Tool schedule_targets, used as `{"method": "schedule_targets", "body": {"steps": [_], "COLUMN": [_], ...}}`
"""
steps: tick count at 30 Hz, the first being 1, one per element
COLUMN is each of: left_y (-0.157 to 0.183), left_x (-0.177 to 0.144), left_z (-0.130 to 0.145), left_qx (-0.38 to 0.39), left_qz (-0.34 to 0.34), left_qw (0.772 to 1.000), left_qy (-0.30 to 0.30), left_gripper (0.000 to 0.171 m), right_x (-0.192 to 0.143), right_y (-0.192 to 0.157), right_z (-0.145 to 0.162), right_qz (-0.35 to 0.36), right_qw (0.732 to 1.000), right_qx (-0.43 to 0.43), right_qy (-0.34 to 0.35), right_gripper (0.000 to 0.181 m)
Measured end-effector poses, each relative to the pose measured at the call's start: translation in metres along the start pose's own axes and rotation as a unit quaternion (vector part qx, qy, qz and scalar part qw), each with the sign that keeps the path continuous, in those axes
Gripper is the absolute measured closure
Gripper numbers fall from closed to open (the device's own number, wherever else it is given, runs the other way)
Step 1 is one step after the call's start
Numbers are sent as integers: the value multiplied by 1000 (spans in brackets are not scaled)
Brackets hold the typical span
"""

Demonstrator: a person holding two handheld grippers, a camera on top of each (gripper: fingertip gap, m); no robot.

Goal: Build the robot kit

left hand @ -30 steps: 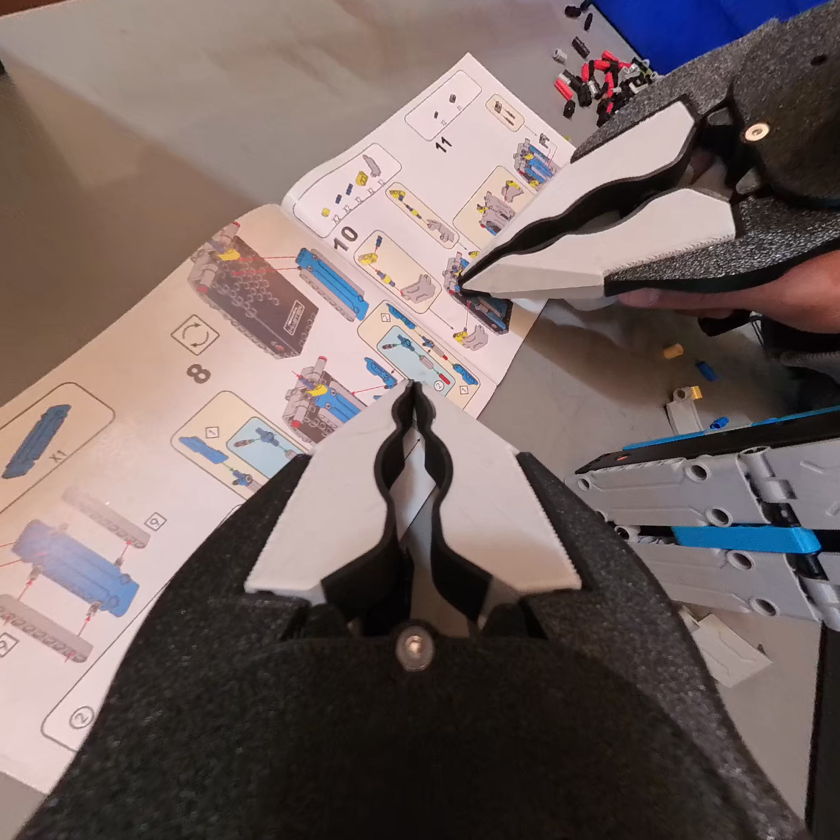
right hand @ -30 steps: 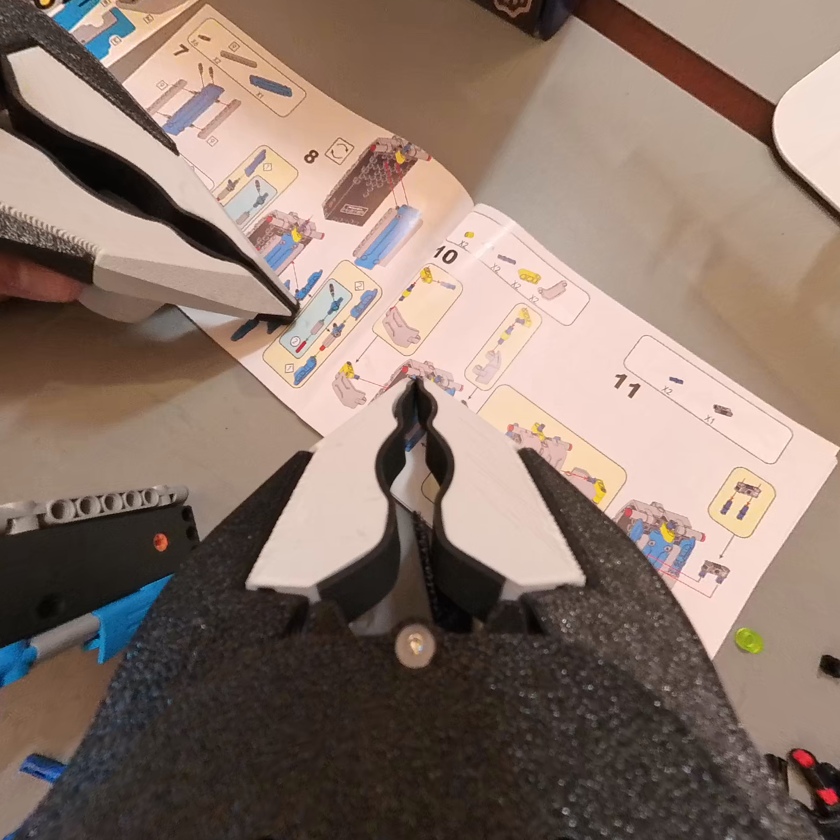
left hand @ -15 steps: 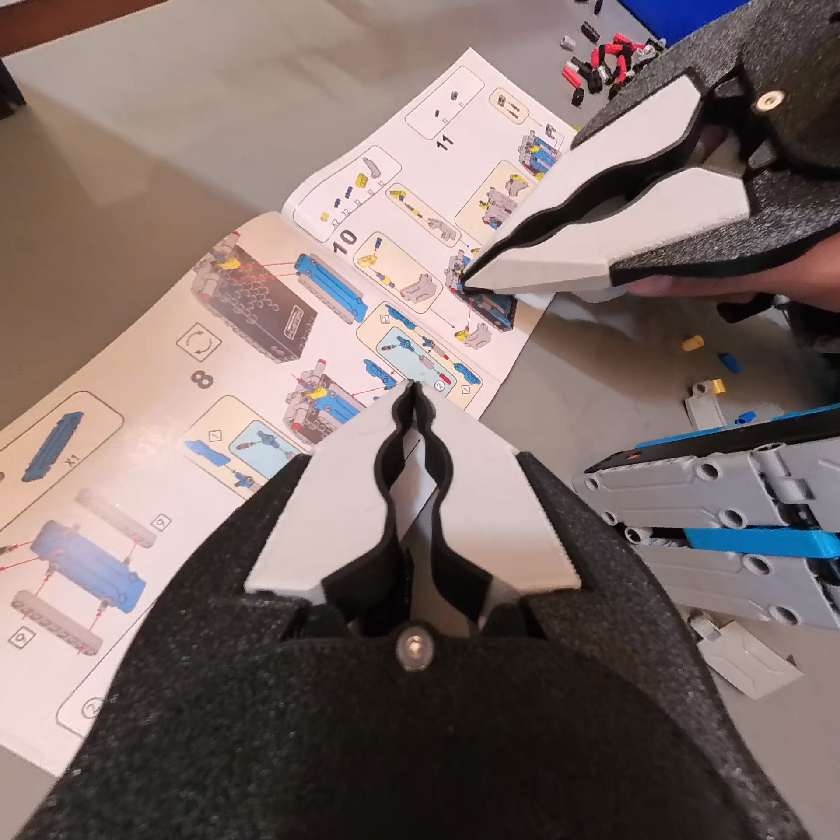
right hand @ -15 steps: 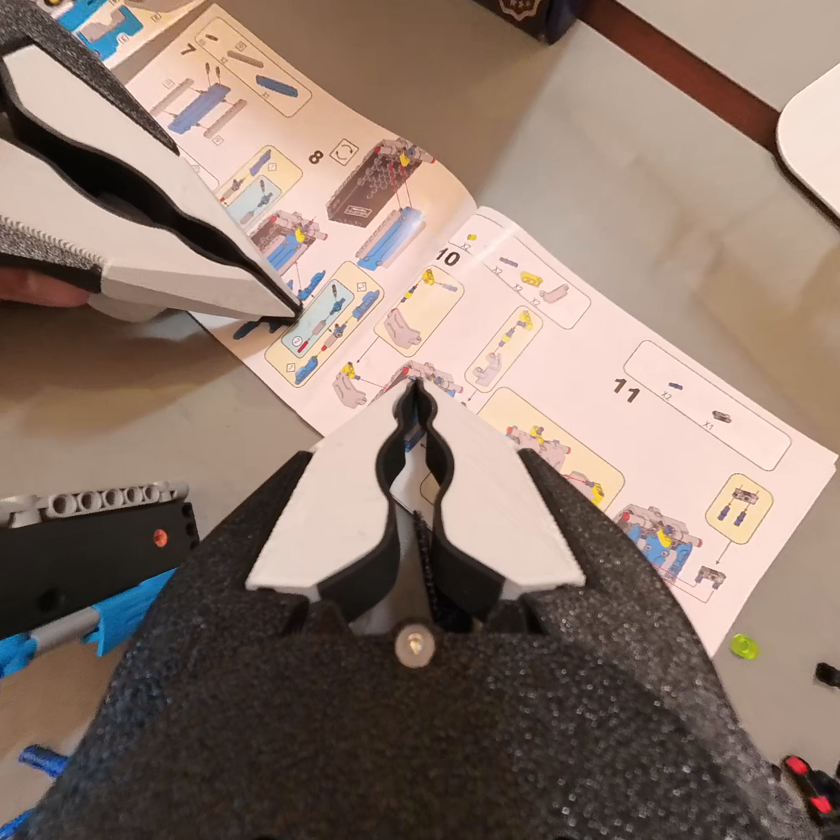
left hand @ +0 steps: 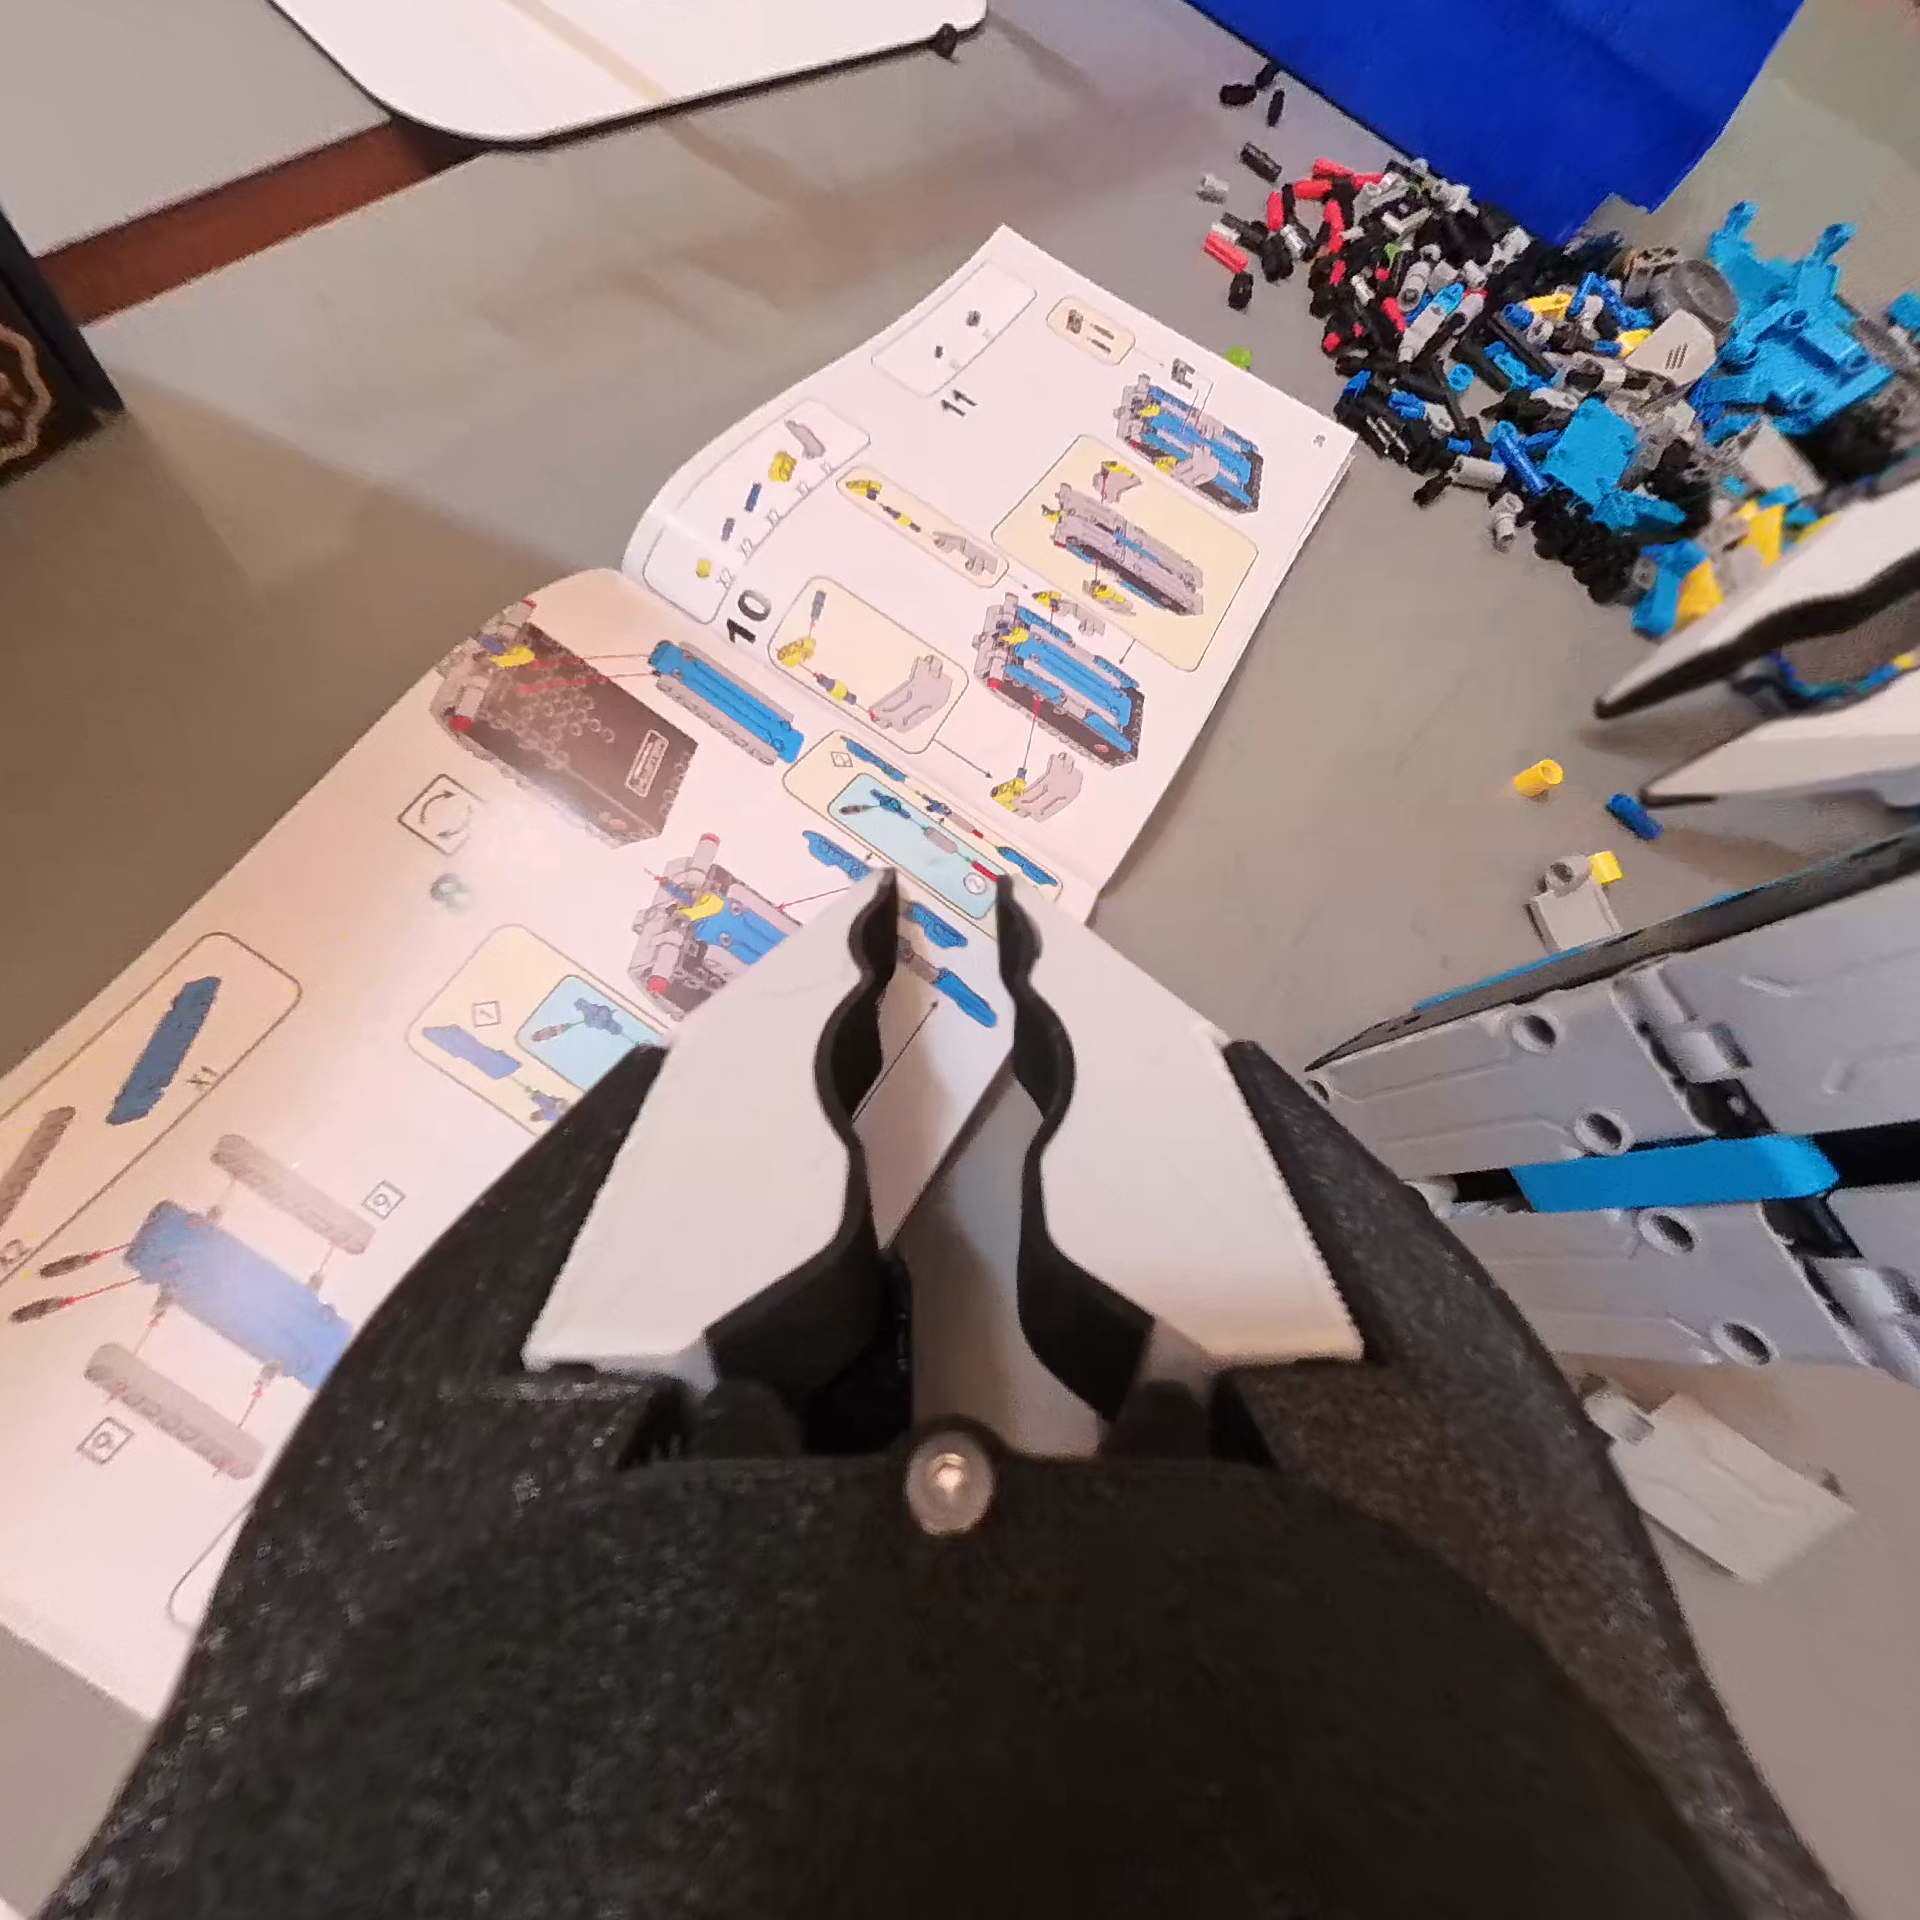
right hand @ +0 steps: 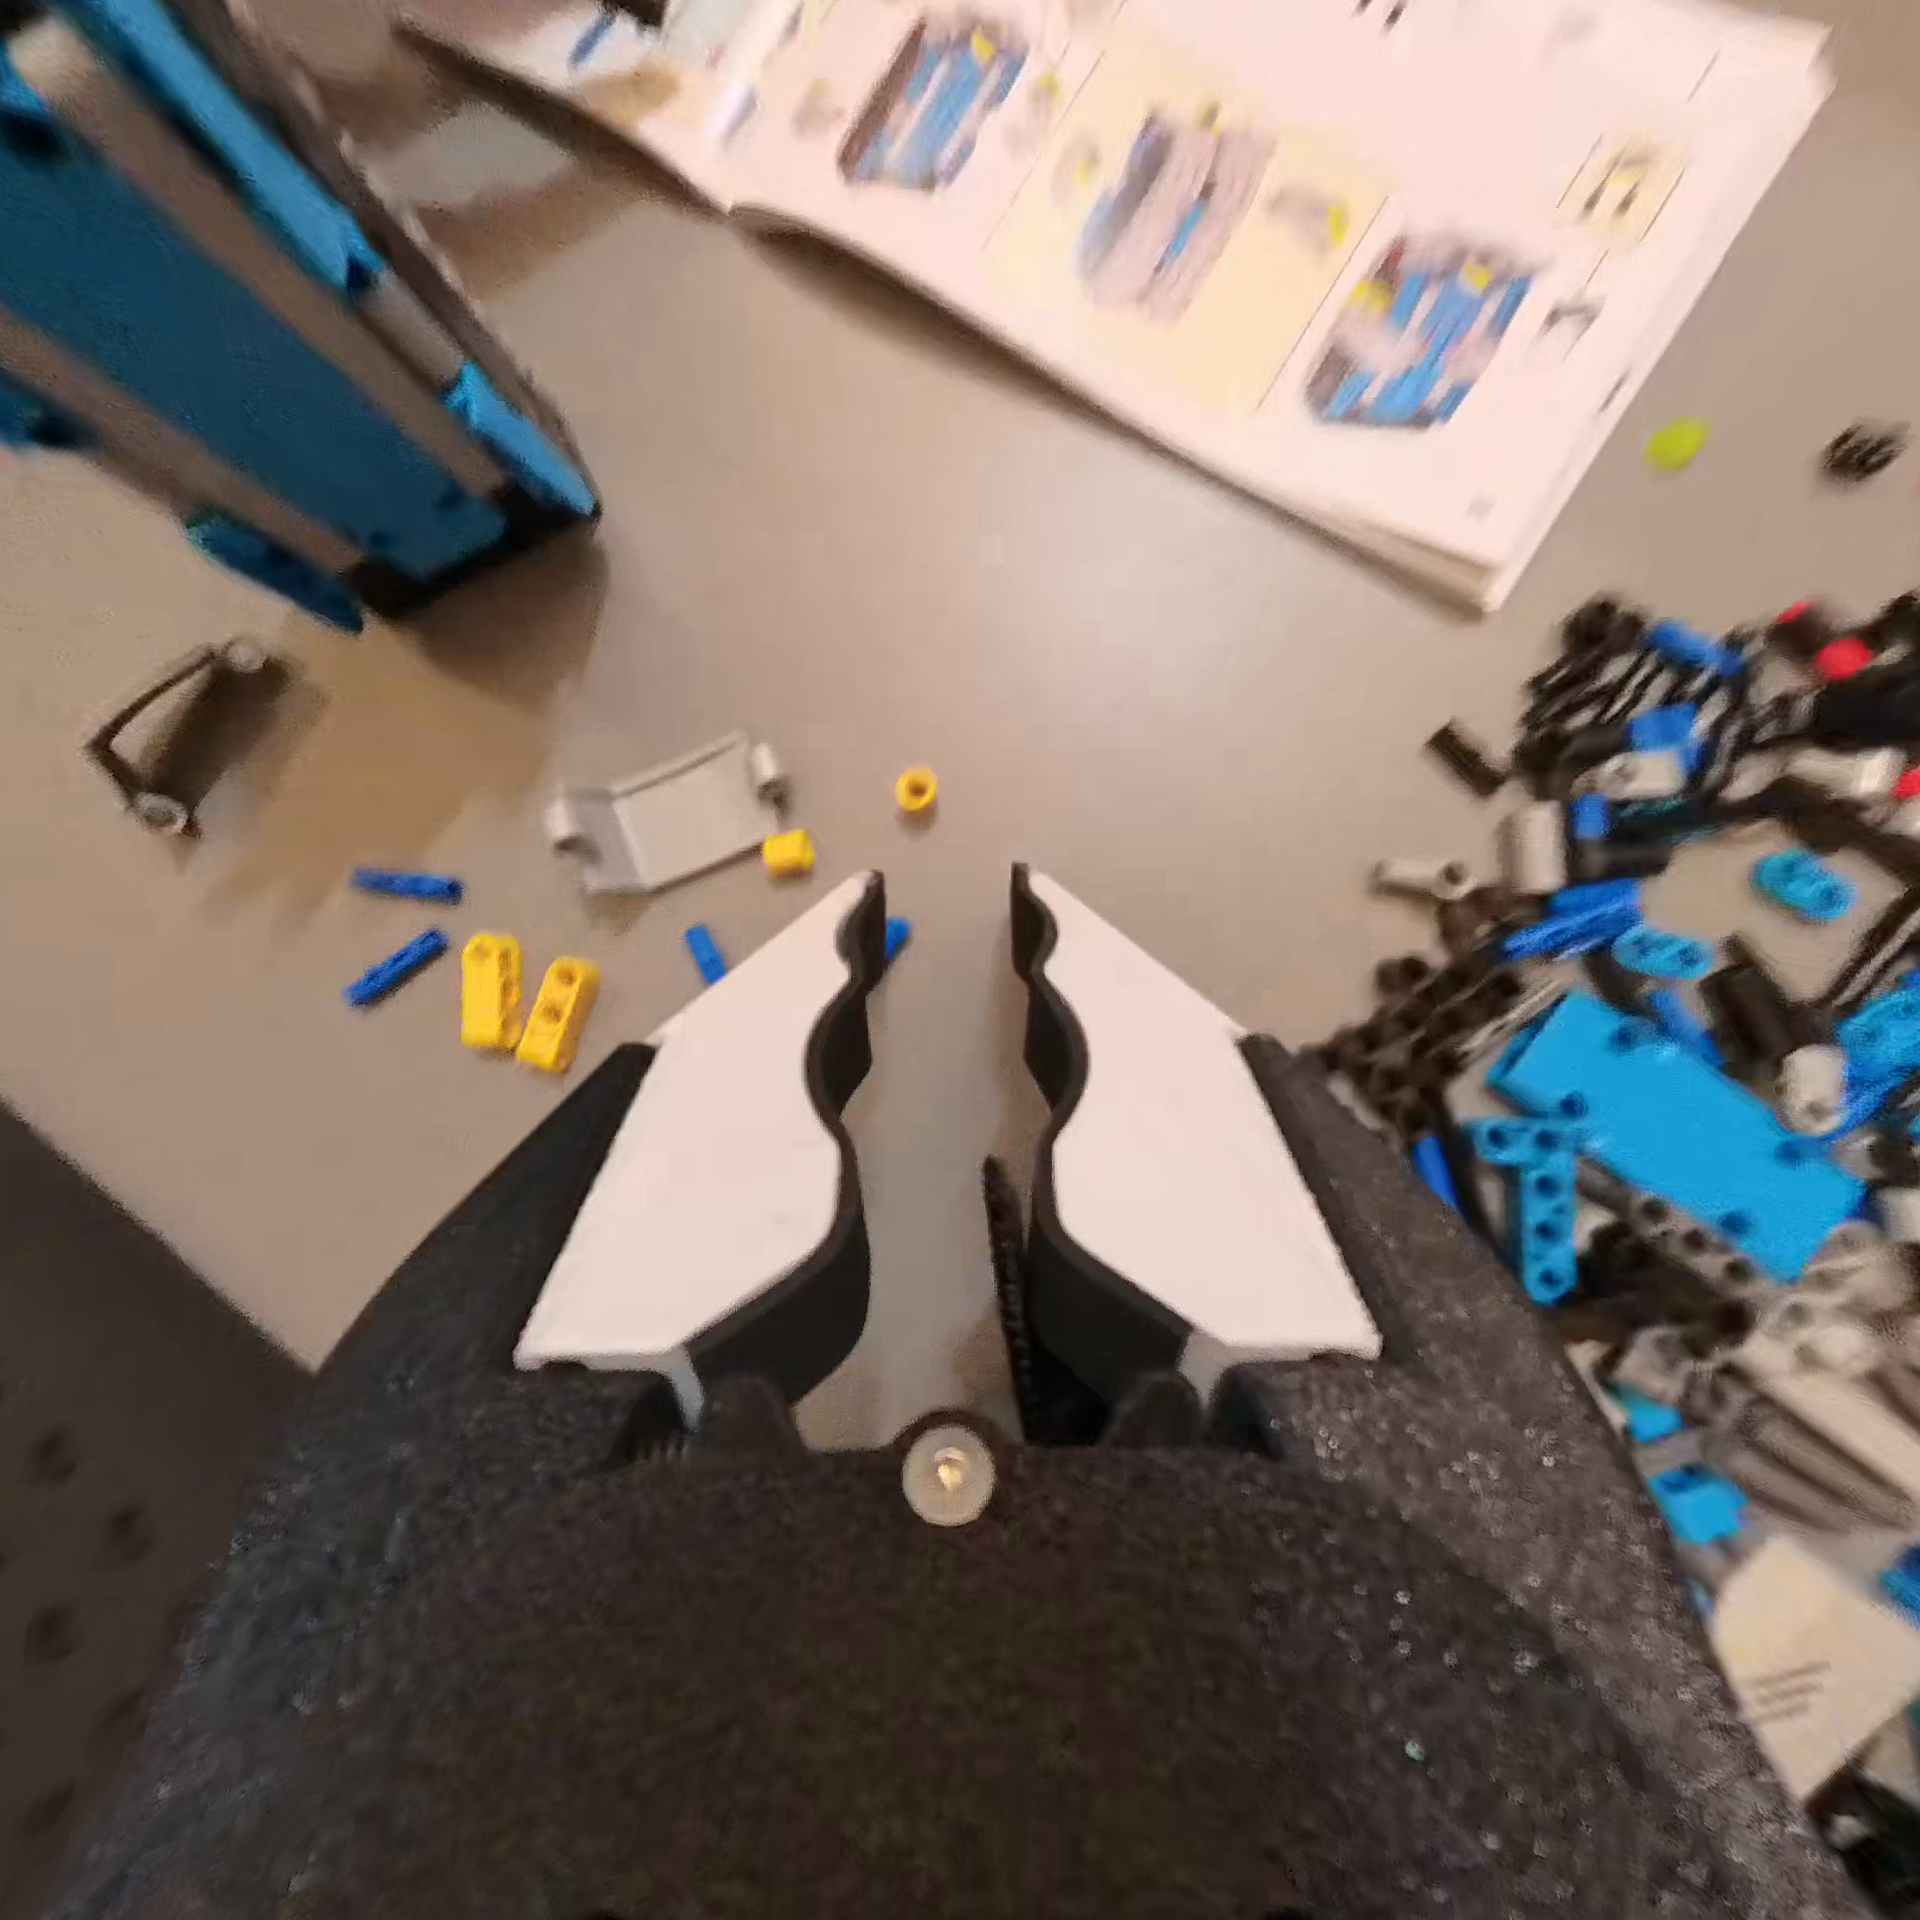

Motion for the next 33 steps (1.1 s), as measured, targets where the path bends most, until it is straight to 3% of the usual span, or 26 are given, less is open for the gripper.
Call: {"method": "schedule_targets", "body": {"steps": [7, 13, 19, 33], "left_y": [1, 0, 1, 0], "left_x": [-3, -2, -2, 1], "left_z": [-1, -1, -1, 1], "left_qx": [25, 14, 7, 7], "left_qz": [-23, -15, -4, -10], "left_qw": [999, 1000, 1000, 1000], "left_qy": [13, 10, 8, -2], "left_gripper": [151, 151, 151, 152], "right_x": [-6, -13, -26, -12], "right_y": [-2, -7, -5, -11], "right_z": [6, -6, -26, -21], "right_qz": [41, 78, 127, 106], "right_qw": [999, 994, 975, 981], "right_qx": [-17, 0, -37, -62], "right_qy": [-8, 82, 177, 153], "right_gripper": [157, 158, 163, 163]}}
Point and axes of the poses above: each gripper's, where its closed fingertips meet, x out along the fingers, z out of its underside, y = z × x across the jaws, the point moved 1 cm from there along -x, back along the fingers, and after that the axes turned 10 degrees about -x, right-handed, at the moved point
